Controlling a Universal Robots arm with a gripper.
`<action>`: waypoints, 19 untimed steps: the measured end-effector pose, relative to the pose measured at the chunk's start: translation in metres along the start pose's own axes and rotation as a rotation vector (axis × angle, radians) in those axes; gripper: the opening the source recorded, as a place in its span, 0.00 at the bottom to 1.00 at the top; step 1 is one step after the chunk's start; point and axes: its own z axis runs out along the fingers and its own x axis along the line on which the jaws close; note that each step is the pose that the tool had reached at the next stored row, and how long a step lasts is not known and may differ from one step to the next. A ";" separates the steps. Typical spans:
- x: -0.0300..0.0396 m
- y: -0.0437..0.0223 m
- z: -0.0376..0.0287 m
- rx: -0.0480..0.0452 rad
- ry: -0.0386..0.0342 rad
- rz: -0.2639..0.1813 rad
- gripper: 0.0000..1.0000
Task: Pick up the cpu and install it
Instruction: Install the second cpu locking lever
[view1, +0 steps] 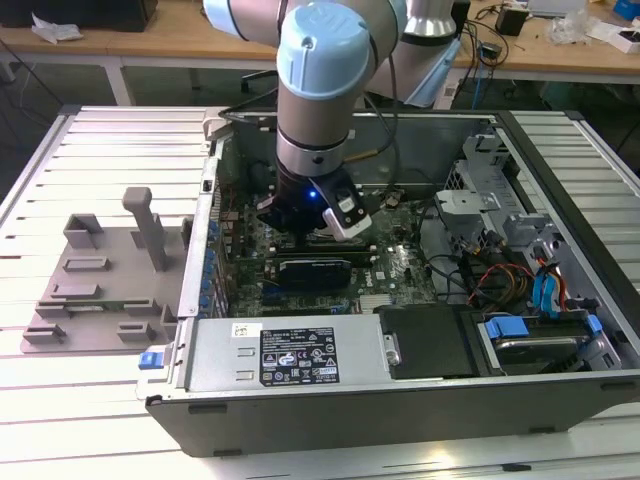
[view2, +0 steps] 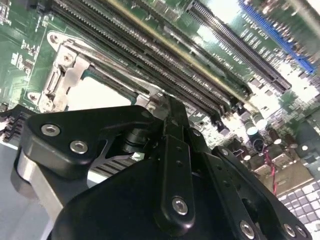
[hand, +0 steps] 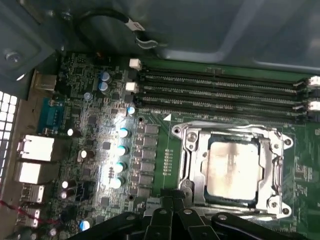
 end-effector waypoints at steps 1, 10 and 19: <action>0.0003 0.0005 -0.0001 -0.0002 -0.0013 -0.002 0.11; 0.0019 0.0067 -0.0413 0.0147 -0.0101 -0.003 0.11; 0.0027 0.0091 -0.0584 0.0147 -0.0120 -0.004 0.11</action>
